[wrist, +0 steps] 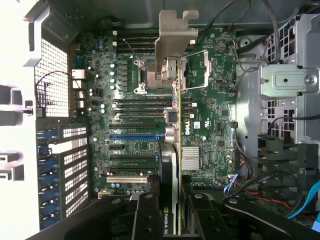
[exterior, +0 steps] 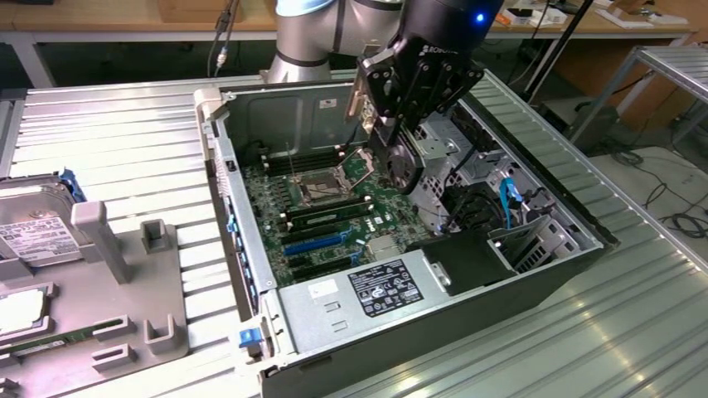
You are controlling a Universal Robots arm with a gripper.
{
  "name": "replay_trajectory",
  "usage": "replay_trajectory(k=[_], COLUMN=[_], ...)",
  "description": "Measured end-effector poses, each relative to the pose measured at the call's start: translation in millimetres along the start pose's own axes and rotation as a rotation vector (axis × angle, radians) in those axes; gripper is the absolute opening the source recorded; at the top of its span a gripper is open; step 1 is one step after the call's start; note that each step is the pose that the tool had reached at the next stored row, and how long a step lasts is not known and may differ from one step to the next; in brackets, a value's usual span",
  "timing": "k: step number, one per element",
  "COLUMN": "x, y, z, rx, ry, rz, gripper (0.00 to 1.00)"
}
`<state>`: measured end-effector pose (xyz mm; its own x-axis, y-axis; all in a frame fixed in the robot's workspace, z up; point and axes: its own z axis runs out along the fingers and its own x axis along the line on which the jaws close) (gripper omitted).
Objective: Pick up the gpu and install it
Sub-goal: 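Insert the gpu into the slot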
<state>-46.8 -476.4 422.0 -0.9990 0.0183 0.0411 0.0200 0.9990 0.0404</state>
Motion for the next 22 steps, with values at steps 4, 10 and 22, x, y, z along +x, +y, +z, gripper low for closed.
replay_trajectory(k=[4, 10, 22], x=[0.0, 0.0, 0.0], y=[0.0, 0.0, 0.0], z=[0.0, 0.0, 0.0], rx=[0.0002, 0.0018, 0.0045], ry=[0.0002, 0.0018, 0.0045], rz=[-0.006, -0.043, -0.111], gripper=[0.27, 0.27, 0.27])
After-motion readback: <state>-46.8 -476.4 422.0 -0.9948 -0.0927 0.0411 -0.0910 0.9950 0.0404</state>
